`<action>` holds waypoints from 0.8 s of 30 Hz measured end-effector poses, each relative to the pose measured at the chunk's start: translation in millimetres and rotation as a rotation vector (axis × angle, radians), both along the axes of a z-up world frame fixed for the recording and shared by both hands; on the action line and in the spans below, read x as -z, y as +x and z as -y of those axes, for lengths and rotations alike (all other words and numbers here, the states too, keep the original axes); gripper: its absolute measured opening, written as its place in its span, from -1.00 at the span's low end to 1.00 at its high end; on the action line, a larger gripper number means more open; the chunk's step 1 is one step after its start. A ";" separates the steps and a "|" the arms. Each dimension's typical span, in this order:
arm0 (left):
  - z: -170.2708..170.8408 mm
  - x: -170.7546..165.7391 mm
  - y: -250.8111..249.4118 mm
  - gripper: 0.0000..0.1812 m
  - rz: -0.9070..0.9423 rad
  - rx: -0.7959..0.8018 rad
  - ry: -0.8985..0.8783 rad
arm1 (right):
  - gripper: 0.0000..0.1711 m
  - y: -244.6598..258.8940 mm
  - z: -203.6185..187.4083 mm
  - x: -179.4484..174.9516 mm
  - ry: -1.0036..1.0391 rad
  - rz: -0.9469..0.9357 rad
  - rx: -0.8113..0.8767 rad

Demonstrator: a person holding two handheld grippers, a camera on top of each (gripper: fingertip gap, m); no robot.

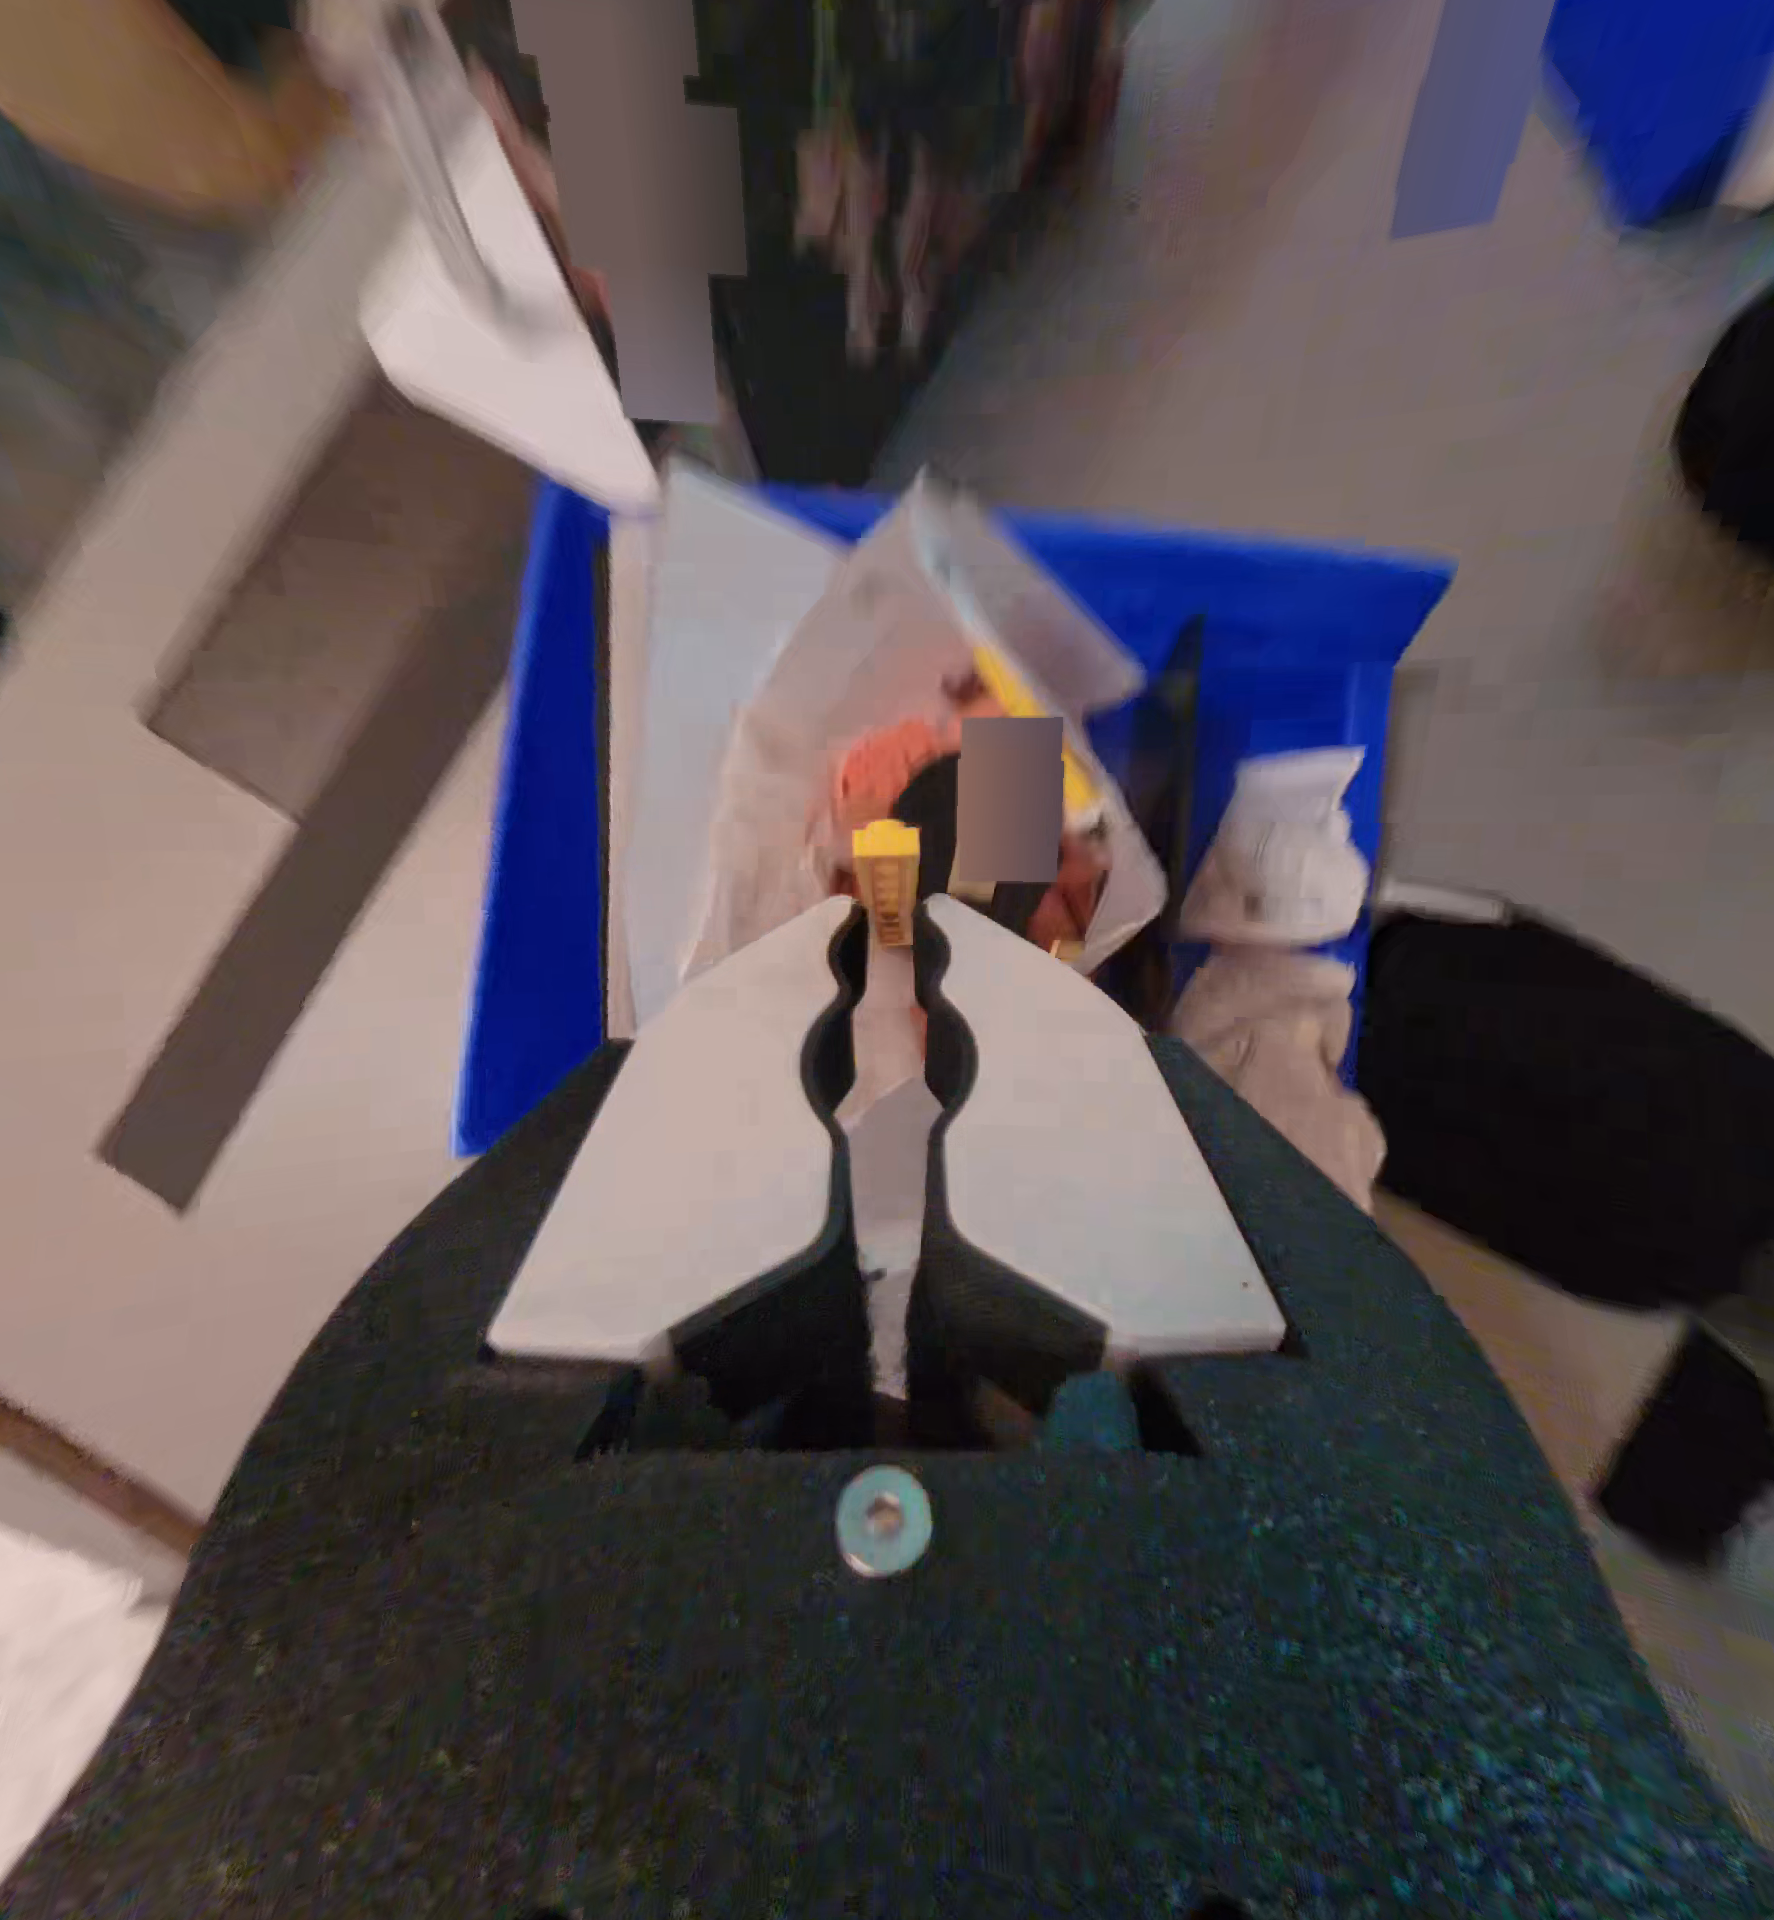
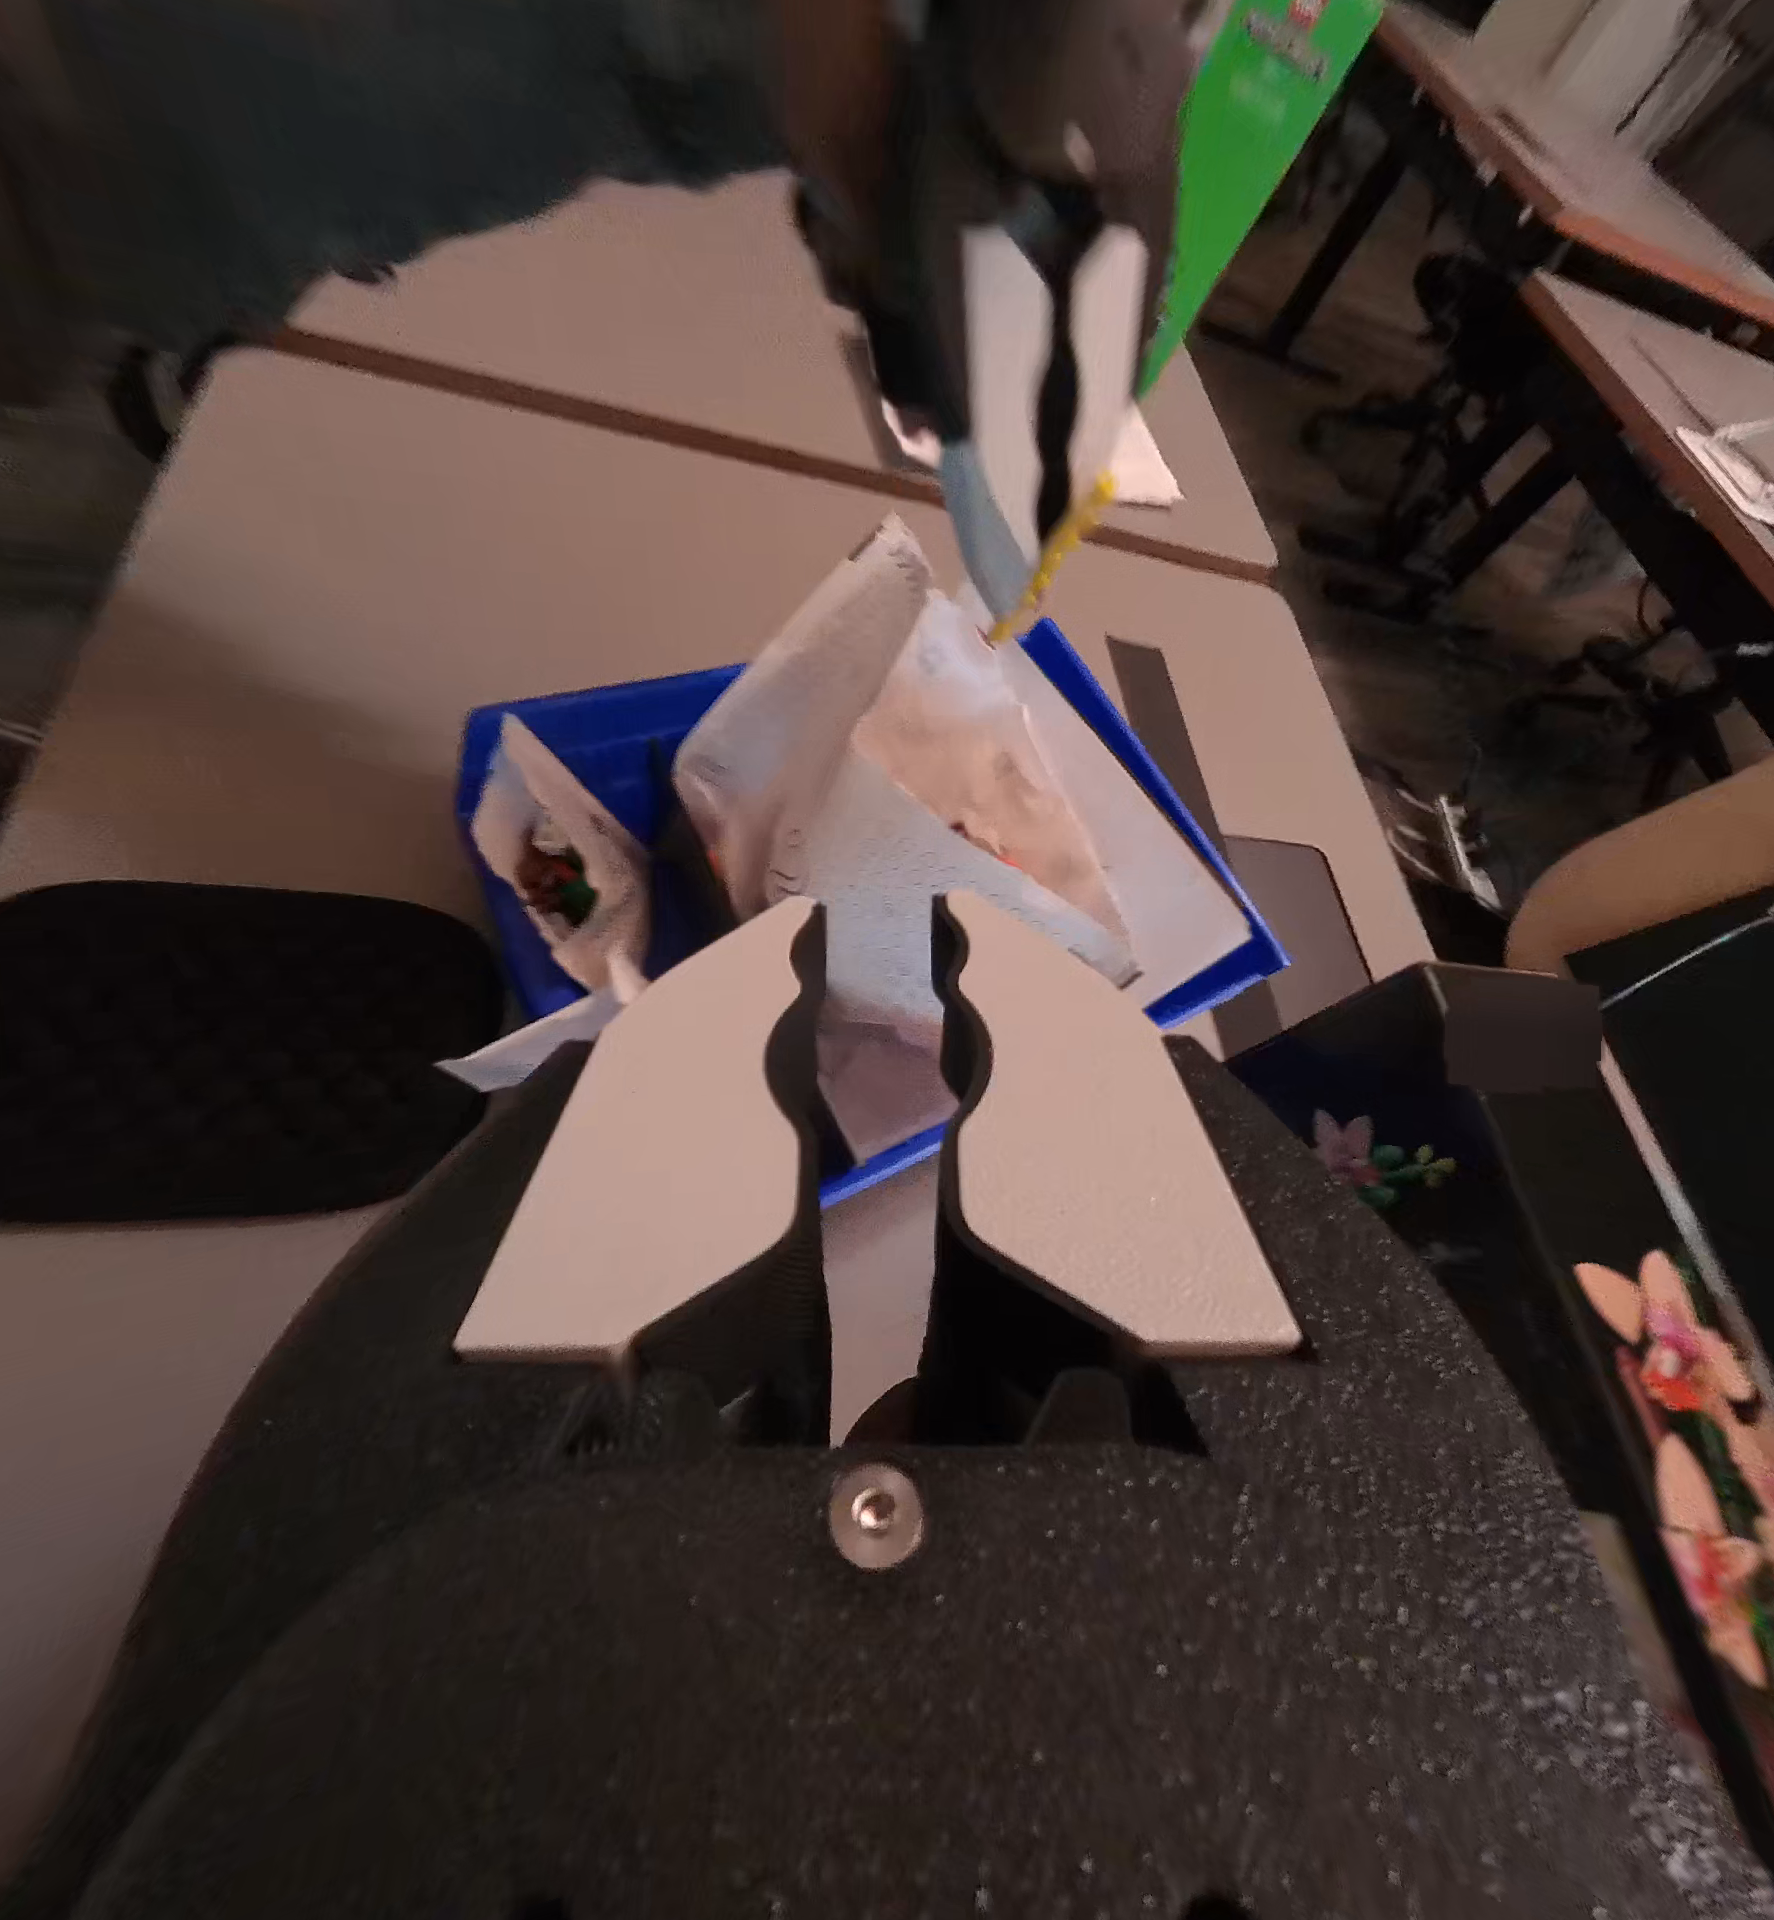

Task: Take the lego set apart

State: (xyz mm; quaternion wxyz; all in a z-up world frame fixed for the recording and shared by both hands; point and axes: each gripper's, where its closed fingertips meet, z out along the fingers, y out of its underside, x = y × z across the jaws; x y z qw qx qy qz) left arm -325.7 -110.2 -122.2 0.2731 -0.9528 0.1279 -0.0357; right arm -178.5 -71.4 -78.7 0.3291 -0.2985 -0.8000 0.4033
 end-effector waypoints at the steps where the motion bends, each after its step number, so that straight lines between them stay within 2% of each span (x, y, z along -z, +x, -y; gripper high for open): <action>1: -2.5 10.9 -5.3 -0.92 0.011 -0.004 -0.103 | -0.78 9.1 0.5 -2.0 -0.035 -0.018 -0.016; 3: -2.1 31.1 -3.4 -0.92 0.041 0.039 -0.278 | -0.79 22.0 -0.6 -7.3 -0.107 -0.050 -0.032; 6: -2.2 50.7 -0.8 -0.91 0.014 0.082 -0.415 | -0.79 32.3 -7.3 -7.4 -0.140 -0.054 -0.030; 10: -2.8 56.0 0.1 -0.85 0.008 0.077 -0.458 | -0.78 36.5 -14.7 0.0 -0.105 -0.029 -0.014; 14: -3.3 45.8 -3.7 -0.76 -0.005 0.043 -0.405 | -0.78 38.6 -16.5 -1.0 -0.116 -0.037 -0.010; 17: -10.0 19.2 -7.7 -0.53 -0.052 -0.035 -0.190 | -0.68 37.0 -22.1 5.1 -0.157 0.009 0.016; 20: -6.8 -25.4 4.5 -0.28 -0.073 -0.125 0.211 | -0.39 44.2 -12.0 19.7 -0.161 0.098 -0.078; 22: 15.5 -52.2 22.1 -0.24 -0.096 -0.158 0.498 | -0.27 48.5 -1.9 29.6 -0.118 0.124 -0.145; 24: 50.4 -61.1 45.3 -0.26 -0.076 -0.191 0.721 | -0.22 44.1 0.6 38.5 -0.083 0.149 -0.125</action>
